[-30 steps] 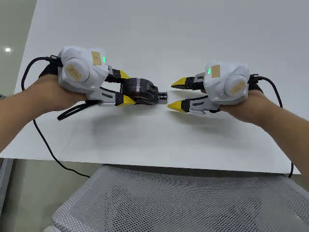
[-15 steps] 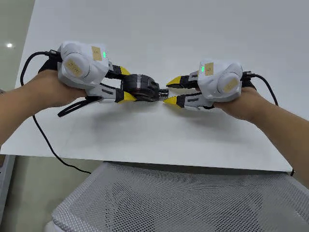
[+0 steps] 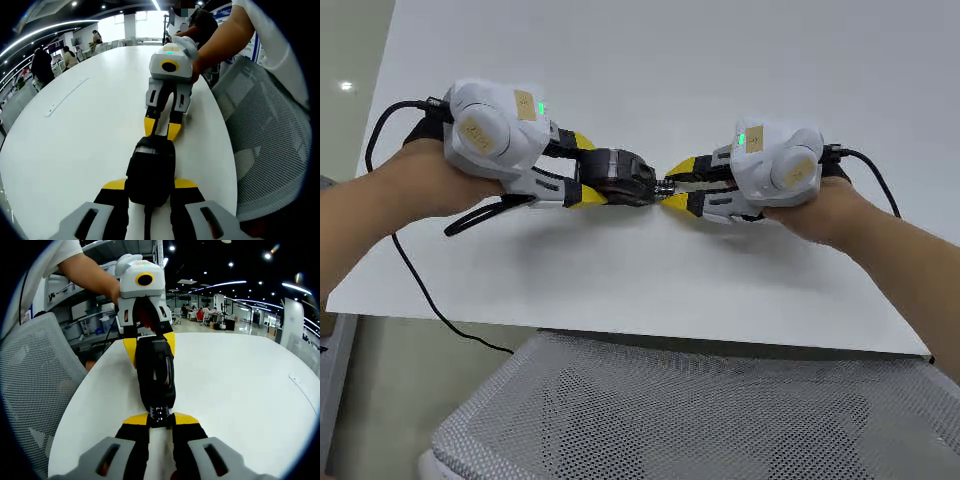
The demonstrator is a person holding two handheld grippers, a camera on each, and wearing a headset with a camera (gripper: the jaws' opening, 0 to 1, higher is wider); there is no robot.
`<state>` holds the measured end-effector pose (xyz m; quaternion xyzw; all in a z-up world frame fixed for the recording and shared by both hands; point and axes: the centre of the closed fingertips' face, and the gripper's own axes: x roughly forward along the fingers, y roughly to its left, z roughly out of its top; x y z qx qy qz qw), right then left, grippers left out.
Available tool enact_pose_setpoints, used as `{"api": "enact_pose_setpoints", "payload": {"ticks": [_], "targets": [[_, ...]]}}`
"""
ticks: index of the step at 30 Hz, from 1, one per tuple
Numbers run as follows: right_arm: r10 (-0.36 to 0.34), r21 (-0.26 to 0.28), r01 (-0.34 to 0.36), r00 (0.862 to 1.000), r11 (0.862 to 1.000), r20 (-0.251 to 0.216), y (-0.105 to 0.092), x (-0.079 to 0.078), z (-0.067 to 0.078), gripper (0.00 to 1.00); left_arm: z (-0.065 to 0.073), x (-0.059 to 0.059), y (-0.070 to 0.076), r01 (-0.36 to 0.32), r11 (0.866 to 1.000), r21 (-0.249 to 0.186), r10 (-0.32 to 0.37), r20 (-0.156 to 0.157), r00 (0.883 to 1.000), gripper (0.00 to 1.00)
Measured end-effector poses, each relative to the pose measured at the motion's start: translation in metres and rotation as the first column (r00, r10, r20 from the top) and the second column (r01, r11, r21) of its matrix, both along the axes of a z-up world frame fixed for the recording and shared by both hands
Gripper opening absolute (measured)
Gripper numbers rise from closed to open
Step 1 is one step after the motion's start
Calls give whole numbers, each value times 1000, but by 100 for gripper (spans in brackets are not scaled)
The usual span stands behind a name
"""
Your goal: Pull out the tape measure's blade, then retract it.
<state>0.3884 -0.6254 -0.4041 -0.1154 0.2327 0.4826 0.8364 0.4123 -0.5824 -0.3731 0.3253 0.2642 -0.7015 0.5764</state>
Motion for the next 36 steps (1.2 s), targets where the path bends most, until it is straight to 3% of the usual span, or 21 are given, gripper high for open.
{"api": "enact_pose_setpoints", "payload": {"ticks": [12, 16, 24, 36], "targets": [[17, 18, -18, 1000, 1000, 21, 6, 4, -4, 15, -1, 0, 0, -1, 1000, 7, 1, 0, 1000, 29], [7, 21, -7, 1000, 1000, 4, 7, 6, -4, 14, -1, 0, 0, -1, 1000, 8, 1, 3, 1000, 29], [29, -47, -27, 999, 999, 29, 5, 1, -3, 12, -1, 0, 1, 12, 1000, 2, -12, 8, 1000, 28], [34, -72, -31, 999, 997, 33, -3, -2, 2, 12, -1, 1, 3, 13, 1000, 5, -13, 12, 1000, 28]]}}
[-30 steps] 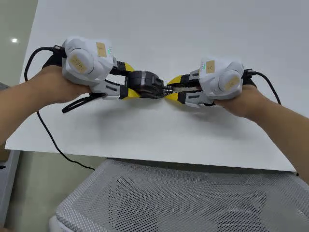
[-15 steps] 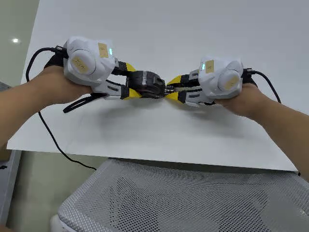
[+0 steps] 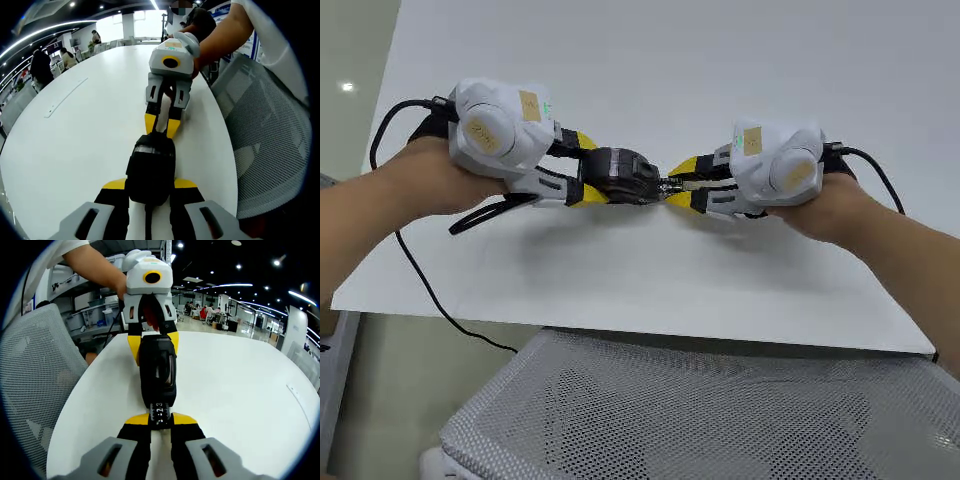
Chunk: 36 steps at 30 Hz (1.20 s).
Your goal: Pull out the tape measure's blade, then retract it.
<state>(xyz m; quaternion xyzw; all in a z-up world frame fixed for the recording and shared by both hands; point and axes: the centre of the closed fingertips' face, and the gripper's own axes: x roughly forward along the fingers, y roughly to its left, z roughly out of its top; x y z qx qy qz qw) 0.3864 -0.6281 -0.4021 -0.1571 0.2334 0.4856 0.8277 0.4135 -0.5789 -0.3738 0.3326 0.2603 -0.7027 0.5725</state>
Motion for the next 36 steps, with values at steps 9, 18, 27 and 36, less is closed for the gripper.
{"api": "enact_pose_setpoints", "payload": {"ticks": [9, 18, 27, 36], "targets": [[6, -13, -6, 1000, 1000, -4, -9, -5, 4, 12, 1, -1, -1, -1, 1000, 1, 1, 2, 1000, 28], [5, -33, -5, 1000, 999, -7, -27, -14, 7, 12, 0, -1, -1, -4, 1000, 3, 4, 3, 1000, 28], [6, -69, -7, 1000, 998, -9, -46, -23, 11, 12, 1, -1, 0, -2, 1000, 7, 2, 8, 1000, 28], [-6, -92, 4, 1000, 996, -20, -64, -33, 13, 12, 1, -1, 0, -1, 1000, 14, 1, 7, 1000, 27]]}}
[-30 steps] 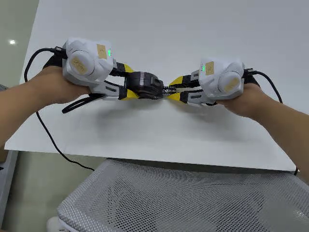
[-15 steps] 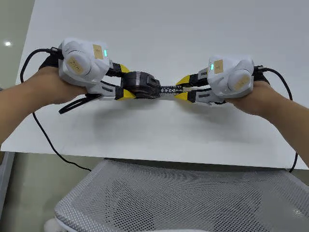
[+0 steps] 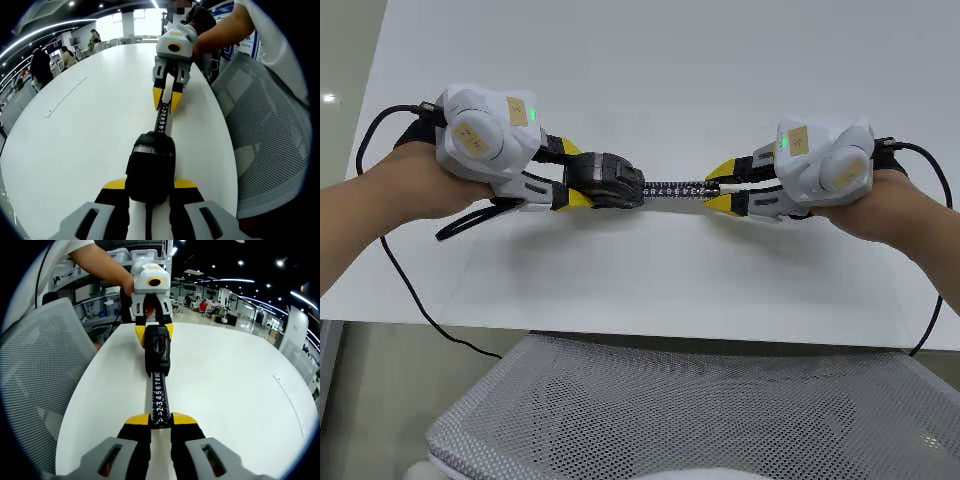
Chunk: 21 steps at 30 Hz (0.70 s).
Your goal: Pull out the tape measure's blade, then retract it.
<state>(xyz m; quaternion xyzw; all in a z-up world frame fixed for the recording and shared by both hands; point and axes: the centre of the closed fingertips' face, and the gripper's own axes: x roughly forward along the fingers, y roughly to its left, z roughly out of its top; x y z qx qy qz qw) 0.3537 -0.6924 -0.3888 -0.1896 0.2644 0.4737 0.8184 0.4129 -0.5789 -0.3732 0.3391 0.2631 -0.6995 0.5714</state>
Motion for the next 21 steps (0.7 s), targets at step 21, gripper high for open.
{"api": "enact_pose_setpoints", "payload": {"ticks": [21], "targets": [[-29, -26, 28, 999, 999, -24, -32, -16, 5, 11, 0, 0, 1, 5, 1000, 13, -5, 7, 1000, 27]]}}
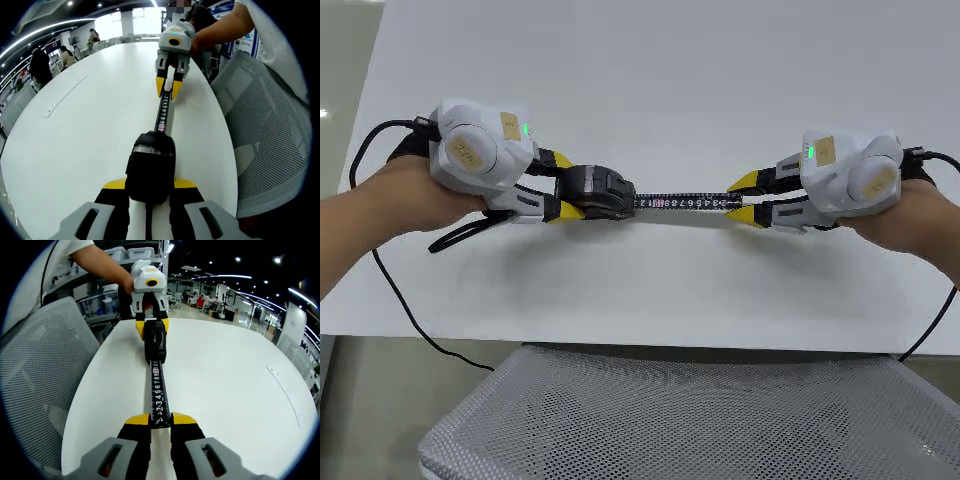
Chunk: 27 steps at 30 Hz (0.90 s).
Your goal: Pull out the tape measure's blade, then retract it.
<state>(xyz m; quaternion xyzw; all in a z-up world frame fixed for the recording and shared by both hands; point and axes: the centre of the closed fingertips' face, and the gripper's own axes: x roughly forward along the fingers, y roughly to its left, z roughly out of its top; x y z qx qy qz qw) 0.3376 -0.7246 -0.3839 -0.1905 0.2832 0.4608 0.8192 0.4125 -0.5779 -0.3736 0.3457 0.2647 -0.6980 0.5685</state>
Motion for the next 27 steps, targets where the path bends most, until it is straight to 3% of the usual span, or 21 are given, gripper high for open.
{"api": "enact_pose_setpoints", "payload": {"ticks": [27], "targets": [[-36, -45, 35, 999, 998, -34, -48, -25, 0, 11, 0, -2, -1, 7, 1000, 10, -7, 0, 1000, 27]]}}
